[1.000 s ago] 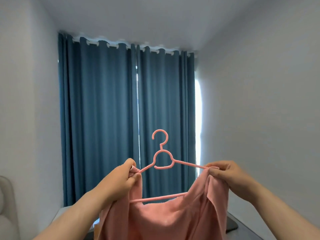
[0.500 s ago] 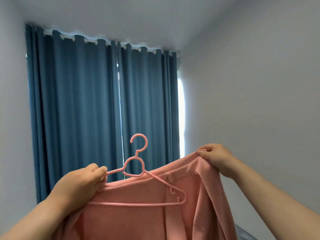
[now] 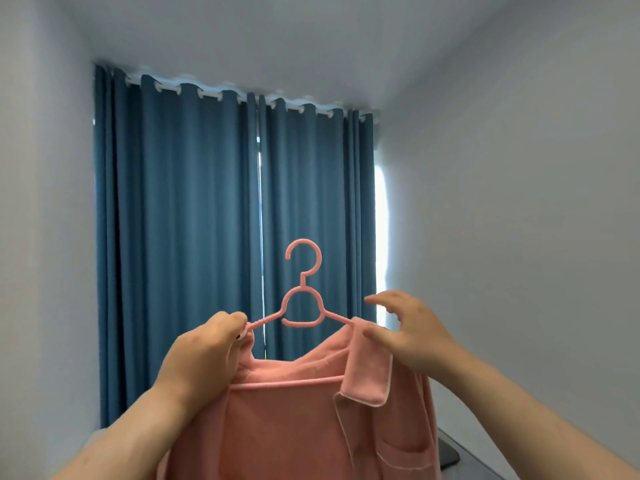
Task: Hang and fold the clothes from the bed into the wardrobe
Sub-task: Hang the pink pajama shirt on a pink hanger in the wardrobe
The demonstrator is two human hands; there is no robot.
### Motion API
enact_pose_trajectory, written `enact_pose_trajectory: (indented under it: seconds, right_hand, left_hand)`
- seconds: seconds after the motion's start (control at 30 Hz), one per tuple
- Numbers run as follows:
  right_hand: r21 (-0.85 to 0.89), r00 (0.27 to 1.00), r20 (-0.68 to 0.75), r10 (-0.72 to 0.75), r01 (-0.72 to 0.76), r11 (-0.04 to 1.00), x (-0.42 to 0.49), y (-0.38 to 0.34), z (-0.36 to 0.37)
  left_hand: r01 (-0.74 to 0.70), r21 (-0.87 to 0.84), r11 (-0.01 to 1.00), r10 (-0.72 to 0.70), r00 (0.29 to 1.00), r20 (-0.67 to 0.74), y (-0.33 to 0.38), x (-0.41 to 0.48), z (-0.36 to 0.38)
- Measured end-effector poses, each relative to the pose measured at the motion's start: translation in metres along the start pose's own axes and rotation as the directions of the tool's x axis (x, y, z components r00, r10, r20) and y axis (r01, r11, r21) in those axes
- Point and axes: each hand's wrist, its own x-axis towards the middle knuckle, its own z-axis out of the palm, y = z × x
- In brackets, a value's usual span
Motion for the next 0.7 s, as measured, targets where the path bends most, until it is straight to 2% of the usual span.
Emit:
enact_pose_trajectory:
  seconds: [0.03,0.1,0.2,0.27,0.4,0.47,0.57,0.63,0.67,0.7]
  right_hand:
    - [-0.059,0.996,0.084,-0.022,0.027,0.998,0.002,0.000,0.004]
    - [-0.037,0.963,0.268,-0.003,0.013,0.999,0.003,-0.003,0.015]
    - [-0.049,0.962,0.272,-0.028,0.042,0.998,0.003,-0.002,0.028]
    - [-0.055,0.961,0.272,-0.041,0.059,0.997,0.003,0.003,0.029]
    - [-0.192,0.933,0.341,-0.115,0.189,0.963,-0.002,0.012,0.030]
    - [-0.292,0.919,0.373,-0.127,0.246,0.924,-0.005,0.010,0.031]
    - [-0.390,0.946,0.295,-0.133,0.246,0.887,-0.005,0.007,0.033]
    - [-0.391,0.971,0.218,-0.096,0.177,0.903,-0.004,0.009,0.031]
    - [-0.381,0.980,0.187,-0.072,0.139,0.914,-0.003,0.012,0.029]
    - [-0.363,0.985,0.159,-0.062,0.117,0.925,-0.003,0.015,0.027]
  left_hand:
    - [-0.005,-0.013,1.000,0.005,1.000,-0.001,0.001,-0.002,-0.001]
    - [-0.007,-0.061,0.998,0.009,0.999,0.031,0.001,-0.006,-0.001]
    - [0.061,-0.238,0.969,-0.040,0.995,0.092,-0.005,-0.010,-0.006]
    - [0.153,-0.336,0.930,-0.144,0.988,0.051,-0.016,-0.008,-0.013]
    - [0.347,-0.275,0.897,-0.355,0.935,0.021,-0.045,0.004,-0.028]
    - [0.404,-0.276,0.872,-0.408,0.912,0.043,-0.044,0.015,-0.039]
    - [0.464,-0.335,0.820,-0.465,0.881,0.082,-0.019,0.033,-0.060]
    - [0.544,-0.420,0.726,-0.507,0.837,0.208,-0.003,0.035,-0.073]
    - [0.569,-0.495,0.657,-0.458,0.822,0.338,0.002,0.030,-0.079]
    - [0.593,-0.594,0.544,-0.337,0.803,0.492,0.008,0.024,-0.086]
